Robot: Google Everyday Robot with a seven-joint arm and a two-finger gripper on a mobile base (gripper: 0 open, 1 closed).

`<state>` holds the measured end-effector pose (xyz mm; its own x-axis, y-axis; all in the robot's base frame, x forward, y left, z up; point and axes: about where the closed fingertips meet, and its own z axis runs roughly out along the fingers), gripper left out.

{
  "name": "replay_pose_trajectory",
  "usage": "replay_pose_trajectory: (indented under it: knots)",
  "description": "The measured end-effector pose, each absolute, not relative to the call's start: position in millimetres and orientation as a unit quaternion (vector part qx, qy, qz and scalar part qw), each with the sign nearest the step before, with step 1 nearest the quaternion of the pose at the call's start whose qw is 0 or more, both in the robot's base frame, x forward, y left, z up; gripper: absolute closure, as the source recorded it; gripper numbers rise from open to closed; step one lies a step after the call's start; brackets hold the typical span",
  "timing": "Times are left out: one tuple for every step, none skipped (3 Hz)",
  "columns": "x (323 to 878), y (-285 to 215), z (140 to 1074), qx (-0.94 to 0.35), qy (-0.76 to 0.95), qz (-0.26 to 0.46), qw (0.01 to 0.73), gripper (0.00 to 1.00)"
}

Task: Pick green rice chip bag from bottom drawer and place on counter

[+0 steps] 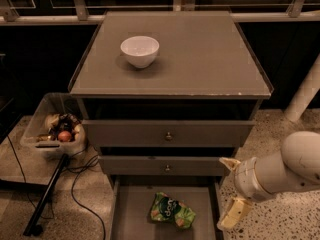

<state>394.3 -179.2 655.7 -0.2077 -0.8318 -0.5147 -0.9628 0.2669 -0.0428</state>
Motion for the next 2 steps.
replay_pose_trajectory:
  knots:
    - [400.7, -173.6, 613.4, -0.593, 0.748, 0.163, 0.250, 0.00]
    - [403.8, -166.3, 569.6, -0.597, 0.746, 0.170, 0.242, 0.00]
